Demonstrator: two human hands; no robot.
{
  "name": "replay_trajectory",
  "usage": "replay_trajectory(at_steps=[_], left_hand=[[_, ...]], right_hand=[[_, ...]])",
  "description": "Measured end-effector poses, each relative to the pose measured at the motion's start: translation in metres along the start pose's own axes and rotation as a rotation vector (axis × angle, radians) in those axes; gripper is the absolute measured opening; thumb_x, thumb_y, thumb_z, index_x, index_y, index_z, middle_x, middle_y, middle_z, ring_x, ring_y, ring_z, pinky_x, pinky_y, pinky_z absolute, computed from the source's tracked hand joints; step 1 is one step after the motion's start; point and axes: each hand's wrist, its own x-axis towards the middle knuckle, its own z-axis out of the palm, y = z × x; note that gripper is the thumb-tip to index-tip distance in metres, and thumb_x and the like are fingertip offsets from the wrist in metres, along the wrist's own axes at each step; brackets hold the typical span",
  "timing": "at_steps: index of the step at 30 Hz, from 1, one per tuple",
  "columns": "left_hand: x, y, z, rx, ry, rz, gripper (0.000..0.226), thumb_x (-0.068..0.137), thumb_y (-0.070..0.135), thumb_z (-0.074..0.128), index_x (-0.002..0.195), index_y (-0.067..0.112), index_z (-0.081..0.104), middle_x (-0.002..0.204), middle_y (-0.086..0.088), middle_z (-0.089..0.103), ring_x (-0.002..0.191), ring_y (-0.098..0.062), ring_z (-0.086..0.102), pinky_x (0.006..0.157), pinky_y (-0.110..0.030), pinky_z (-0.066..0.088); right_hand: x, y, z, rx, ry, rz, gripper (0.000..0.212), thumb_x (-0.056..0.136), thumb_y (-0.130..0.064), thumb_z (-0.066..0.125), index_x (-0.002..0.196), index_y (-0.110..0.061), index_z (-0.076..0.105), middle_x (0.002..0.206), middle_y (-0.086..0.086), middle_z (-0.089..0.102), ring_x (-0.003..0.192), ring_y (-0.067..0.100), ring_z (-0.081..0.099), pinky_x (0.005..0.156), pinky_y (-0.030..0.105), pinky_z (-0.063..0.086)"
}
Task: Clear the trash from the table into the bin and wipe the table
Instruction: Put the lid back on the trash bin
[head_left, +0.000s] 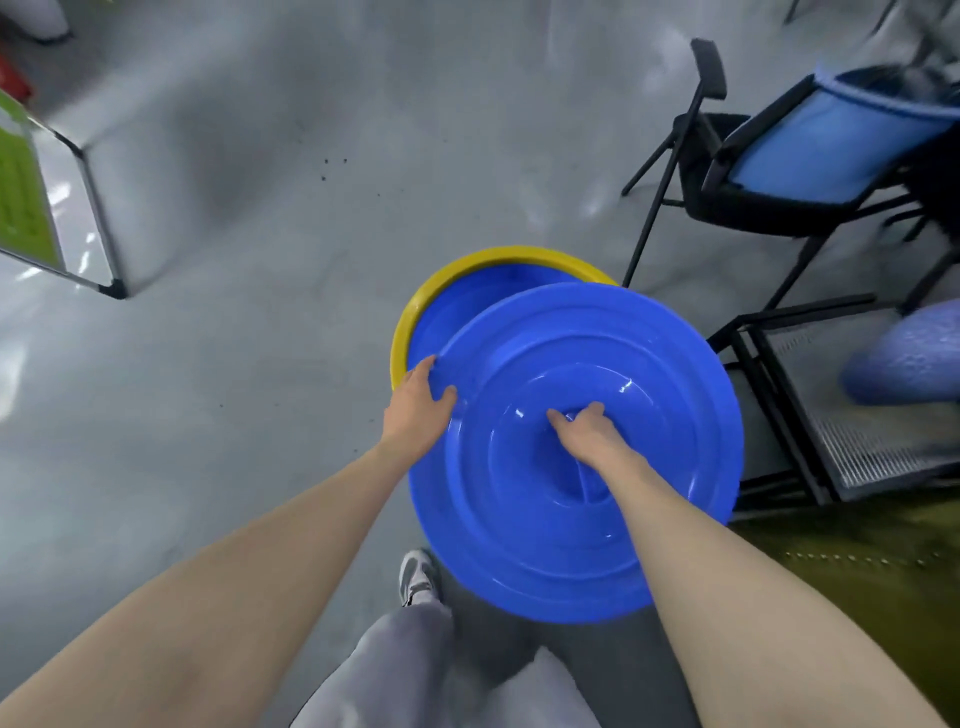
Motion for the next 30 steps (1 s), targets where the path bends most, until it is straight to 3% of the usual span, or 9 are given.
replay_trajectory(at_steps=[3, 9, 12, 17, 22, 27, 30], left_hand=[[0.025, -0.001, -0.018, -0.02, -0.005, -0.008, 0.057, 0.096, 0.032, 0.054, 0.151, 0.025, 0.038, 0.144, -0.001, 0.05, 0.103, -0.016, 0.054, 0.099, -0.042, 0.049], [0.056, -0.009, -0.031, -0.018, -0.006, -0.038, 0.06, 0.096, 0.031, 0.055, 0.153, 0.023, 0.035, 0.14, -0.007, 0.049, 0.124, -0.026, 0.052, 0.101, -0.046, 0.047], [0.07, -0.013, -0.031, -0.039, 0.018, -0.07, 0.061, 0.096, 0.029, 0.055, 0.153, 0.023, 0.033, 0.14, -0.008, 0.047, 0.12, -0.024, 0.052, 0.093, -0.032, 0.044], [0.078, -0.017, -0.022, -0.076, 0.035, -0.142, 0.066, 0.096, 0.025, 0.057, 0.155, 0.024, 0.028, 0.146, -0.007, 0.039, 0.124, -0.022, 0.049, 0.092, -0.025, 0.037], [0.089, -0.018, -0.01, -0.103, 0.054, -0.213, 0.072, 0.094, 0.025, 0.059, 0.156, 0.028, 0.022, 0.149, -0.006, 0.034, 0.127, -0.023, 0.048, 0.094, -0.029, 0.039], [0.104, -0.016, 0.0, -0.115, 0.059, -0.263, 0.08, 0.092, 0.023, 0.064, 0.157, 0.024, 0.018, 0.15, -0.005, 0.034, 0.13, -0.024, 0.045, 0.096, -0.033, 0.041], [0.117, -0.016, 0.001, -0.122, 0.049, -0.29, 0.08, 0.09, 0.023, 0.065, 0.156, 0.025, 0.019, 0.149, -0.004, 0.035, 0.121, -0.021, 0.048, 0.09, -0.03, 0.041]], right_hand=[[0.008, -0.027, -0.001, 0.01, 0.008, -0.009, 0.079, 0.093, -0.058, 0.054, 0.144, -0.005, 0.025, 0.139, 0.007, 0.048, 0.104, 0.026, 0.05, 0.082, 0.036, 0.039], [0.036, -0.069, -0.001, -0.089, -0.036, -0.009, 0.085, 0.091, -0.064, 0.052, 0.145, -0.006, 0.021, 0.141, 0.008, 0.048, 0.121, 0.031, 0.052, 0.092, 0.041, 0.042], [0.054, -0.086, 0.002, -0.132, -0.049, -0.016, 0.087, 0.092, -0.064, 0.05, 0.148, -0.007, 0.017, 0.143, 0.009, 0.046, 0.125, 0.033, 0.05, 0.091, 0.041, 0.04], [0.083, -0.108, 0.001, -0.178, -0.094, -0.046, 0.085, 0.094, -0.063, 0.048, 0.147, -0.005, 0.016, 0.141, 0.01, 0.047, 0.121, 0.032, 0.052, 0.09, 0.042, 0.042], [0.113, -0.123, -0.001, -0.23, -0.124, -0.051, 0.078, 0.094, -0.062, 0.048, 0.141, -0.006, 0.022, 0.131, 0.007, 0.051, 0.097, 0.026, 0.048, 0.083, 0.04, 0.043], [0.139, -0.13, 0.001, -0.259, -0.152, -0.029, 0.075, 0.092, -0.062, 0.051, 0.137, -0.007, 0.025, 0.119, 0.004, 0.05, 0.094, 0.025, 0.047, 0.079, 0.039, 0.04], [0.152, -0.135, 0.003, -0.268, -0.167, -0.016, 0.073, 0.093, -0.06, 0.051, 0.136, -0.006, 0.026, 0.118, 0.005, 0.051, 0.093, 0.025, 0.046, 0.078, 0.038, 0.039]])
